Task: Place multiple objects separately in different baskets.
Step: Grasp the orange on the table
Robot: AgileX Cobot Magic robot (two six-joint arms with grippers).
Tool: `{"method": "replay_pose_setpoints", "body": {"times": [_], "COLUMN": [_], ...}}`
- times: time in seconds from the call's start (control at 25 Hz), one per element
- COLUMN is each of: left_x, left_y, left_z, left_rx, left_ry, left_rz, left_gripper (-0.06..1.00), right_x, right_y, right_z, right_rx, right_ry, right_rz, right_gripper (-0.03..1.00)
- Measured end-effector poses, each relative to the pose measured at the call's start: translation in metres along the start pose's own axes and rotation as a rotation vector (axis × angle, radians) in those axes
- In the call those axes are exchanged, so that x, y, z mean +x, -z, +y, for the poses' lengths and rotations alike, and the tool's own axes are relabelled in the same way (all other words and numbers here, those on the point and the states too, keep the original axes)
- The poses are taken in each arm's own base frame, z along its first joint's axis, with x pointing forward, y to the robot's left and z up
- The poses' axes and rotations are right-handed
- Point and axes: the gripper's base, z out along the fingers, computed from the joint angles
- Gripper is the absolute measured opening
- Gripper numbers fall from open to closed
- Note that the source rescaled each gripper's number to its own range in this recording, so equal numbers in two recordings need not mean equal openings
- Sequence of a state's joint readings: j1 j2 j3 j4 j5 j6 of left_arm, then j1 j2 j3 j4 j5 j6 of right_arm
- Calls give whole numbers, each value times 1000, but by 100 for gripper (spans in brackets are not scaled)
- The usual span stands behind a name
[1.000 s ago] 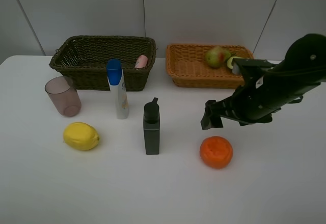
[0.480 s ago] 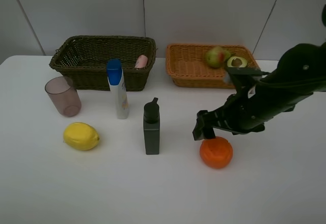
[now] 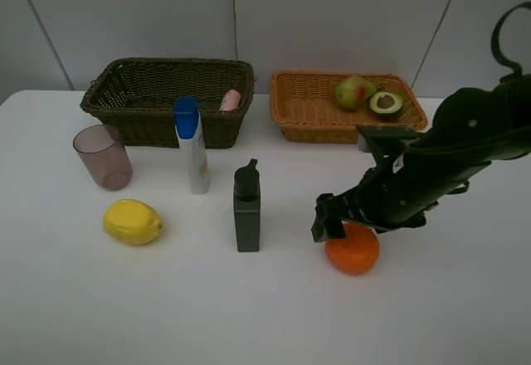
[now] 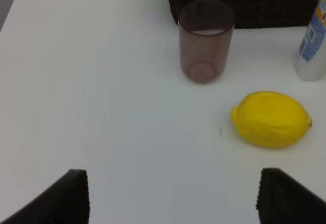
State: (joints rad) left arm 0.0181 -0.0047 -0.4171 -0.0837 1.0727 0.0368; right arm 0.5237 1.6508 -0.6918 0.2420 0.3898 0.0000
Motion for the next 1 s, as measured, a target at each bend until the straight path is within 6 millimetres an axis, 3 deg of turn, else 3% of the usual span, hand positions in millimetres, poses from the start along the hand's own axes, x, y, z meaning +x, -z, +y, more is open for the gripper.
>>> {"method": "replay_pose_setpoints", "body": {"times": [1.0], "left_x": [0], "left_y": [0], "left_z": [0], "left_rx": [0], "left_ry": [0], "left_rz": [0], "left_gripper": [89], "right_x": [6], "right_y": [-9], "right_z": [-1], "right_rx": [7], "right_ry": [-12], "right_rz": [70], "right_gripper": [100]}}
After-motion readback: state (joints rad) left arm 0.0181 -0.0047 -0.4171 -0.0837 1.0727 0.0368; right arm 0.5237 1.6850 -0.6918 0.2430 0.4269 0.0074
